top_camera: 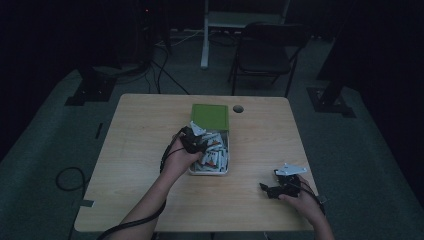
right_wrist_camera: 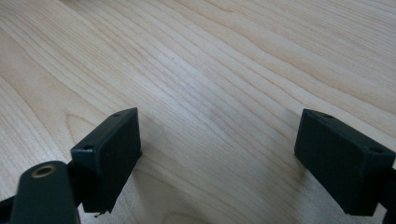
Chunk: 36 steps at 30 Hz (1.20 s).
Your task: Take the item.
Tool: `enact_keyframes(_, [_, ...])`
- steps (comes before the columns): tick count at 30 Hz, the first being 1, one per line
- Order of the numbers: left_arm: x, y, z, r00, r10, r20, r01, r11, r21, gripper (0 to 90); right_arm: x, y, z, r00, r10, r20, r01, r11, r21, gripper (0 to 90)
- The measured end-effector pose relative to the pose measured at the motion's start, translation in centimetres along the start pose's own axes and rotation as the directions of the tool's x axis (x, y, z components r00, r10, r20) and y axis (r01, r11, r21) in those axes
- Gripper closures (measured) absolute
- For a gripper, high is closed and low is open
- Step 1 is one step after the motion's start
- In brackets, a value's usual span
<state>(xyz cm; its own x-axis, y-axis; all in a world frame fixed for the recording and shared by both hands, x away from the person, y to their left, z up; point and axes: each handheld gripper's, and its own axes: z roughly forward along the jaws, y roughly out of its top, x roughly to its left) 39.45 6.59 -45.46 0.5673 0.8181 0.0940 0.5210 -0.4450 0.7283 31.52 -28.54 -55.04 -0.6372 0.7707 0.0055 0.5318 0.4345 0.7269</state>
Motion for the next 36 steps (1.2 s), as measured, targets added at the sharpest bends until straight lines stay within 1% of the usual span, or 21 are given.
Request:
enact_keyframes(2, [0.0, 0.0, -0.1, 0.9999, 0.007, -0.015, -0.007, 0.9999, -0.010, 70.3, 0.0, 0.0, 0.0, 1.0000, 0.001, 0.000, -0.001, 1.000, 0.000, 14.1])
enact_keyframes(4, [0.1, -0.1, -0.2, 0.9999, -0.011, -0.012, 0.010, 0.9999, -0.011, 77.2, 0.0, 0.0, 0.0, 1.0000, 0.001, 0.001, -0.001, 1.000, 0.000, 14.0])
enact_keyframes(5, [0.1, -0.1, -0.2, 0.9999, -0.006, -0.013, 0.006, 0.9999, -0.011, 80.7, 0.0, 0.0, 0.0, 1.0000, 0.001, 0.001, -0.001, 1.000, 0.000, 14.0])
enact_keyframes(7, [0.1, -0.1, -0.4, 0.9999, -0.006, -0.014, 0.006, 0.9998, -0.017, 81.5, 0.0, 0.0, 0.0, 1.0000, 0.001, 0.001, -0.001, 1.000, 0.000, 14.0])
enact_keyframes(8, [0.2, -0.1, -0.5, 0.9998, -0.013, -0.015, 0.012, 0.9997, -0.022, 87.6, 0.0, 0.0, 0.0, 1.0000, 0.001, 0.001, -0.001, 1.000, 0.000, 14.0])
enact_keyframes(9, [0.2, -0.1, -0.6, 0.9998, -0.016, -0.015, 0.016, 0.9994, -0.032, 89.4, 0.0, 0.0, 0.0, 1.0000, 0.001, 0.001, -0.001, 1.000, 0.000, 14.0])
enact_keyframes(11, [0.2, 0.0, -0.8, 0.9998, -0.019, -0.011, 0.018, 0.9991, -0.038, 90.0, 0.0, 0.0, 0.0, 1.0000, 0.001, 0.001, -0.001, 1.000, 0.000, 14.0])
enact_keyframes(14, [-0.1, 0.1, -1.3, 0.9999, -0.011, -0.013, 0.010, 0.9986, -0.053, 90.0, 0.0, 0.0, 0.0, 1.0000, 0.001, 0.001, -0.001, 1.000, 0.000, 14.0])
enact_keyframes(17, [-0.2, 0.3, -1.7, 0.9999, 0.008, -0.009, -0.008, 0.9986, -0.052, 90.0, 0.0, 0.0, 0.0, 1.0000, 0.001, 0.001, -0.001, 1.000, 0.000, 14.0])
enact_keyframes(19, [-0.3, 0.3, -2.1, 0.9997, 0.018, -0.018, -0.019, 0.9978, -0.063, 90.0, 0.0, 0.0, 0.0, 1.0000, 0.001, 0.001, -0.001, 1.000, 0.000, 14.0])
enact_keyframes(21, [-0.3, 0.4, -2.4, 0.9999, 0.016, -0.002, -0.016, 0.9968, -0.079, 90.0, 0.0, 0.0, 0.0, 1.0000, 0.000, 0.001, 0.000, 1.000, -0.001, 14.0])
enact_keyframes(24, [-0.4, 0.6, -2.8, 0.9996, 0.027, -0.003, -0.028, 0.9957, -0.089, 90.0, 0.0, 0.0, 0.0, 1.0000, 0.000, 0.001, 0.000, 1.000, -0.001, 14.1])
enact_keyframes(25, [-0.5, 0.9, -3.4, 0.9995, 0.030, 0.009, -0.029, 0.9943, -0.103, 90.0, 0.0, 0.0, 0.0, 1.0000, 0.001, 0.001, -0.001, 1.000, 0.000, 14.0])
enact_keyframes(27, [-0.6, 1.2, -3.9, 0.9993, 0.036, 0.011, -0.034, 0.9913, -0.127, 90.0, 0.0, 0.0, 0.0, 1.0000, 0.000, 0.001, 0.000, 1.000, -0.001, 14.0])
enact_keyframes(28, [-0.6, 1.3, -4.2, 0.9989, 0.045, 0.017, -0.042, 0.9916, -0.122, 90.0, 0.0, 0.0, 0.0, 1.0000, 0.000, 0.001, 0.000, 1.000, -0.001, 14.0])
enact_keyframes(29, [-0.6, 1.4, -4.4, 0.9990, 0.040, 0.018, -0.037, 0.9889, -0.144, 90.0, 0.0, 0.0, 0.0, 1.0000, 0.000, 0.001, 0.000, 1.000, -0.002, 14.1])
enact_keyframes(30, [-0.7, 1.5, -4.7, 0.9986, 0.049, 0.018, -0.046, 0.9896, -0.136, 90.0, 0.0, 0.0, 0.0, 1.0000, 0.000, 0.001, 0.000, 1.000, -0.002, 14.0])
enact_keyframes(32, [-0.7, 1.7, -5.2, 0.9988, 0.042, 0.027, -0.037, 0.9863, -0.160, 90.0, 0.0, 0.0, 0.0, 1.0000, 0.001, 0.001, -0.001, 1.000, -0.001, 14.0])
enact_keyframes(33, [-0.6, 1.8, -5.4, 0.9983, 0.051, 0.030, -0.046, 0.9872, -0.153, 90.0, 0.0, 0.0, 0.0, 1.0000, 0.001, 0.001, -0.001, 1.000, -0.001, 14.1])
enact_keyframes(34, [-0.6, 1.9, -5.6, 0.9984, 0.044, 0.034, -0.038, 0.9848, -0.169, 90.0, 0.0, 0.0, 0.0, 1.0000, 0.001, 0.001, -0.001, 1.000, -0.001, 14.0])
enact_keyframes(36, [-0.5, 2.0, -6.0, 0.9982, 0.041, 0.044, -0.033, 0.9832, -0.180, 90.0, 0.0, 0.0, 0.0, 1.0000, 0.001, 0.001, -0.001, 1.000, -0.001, 14.0])
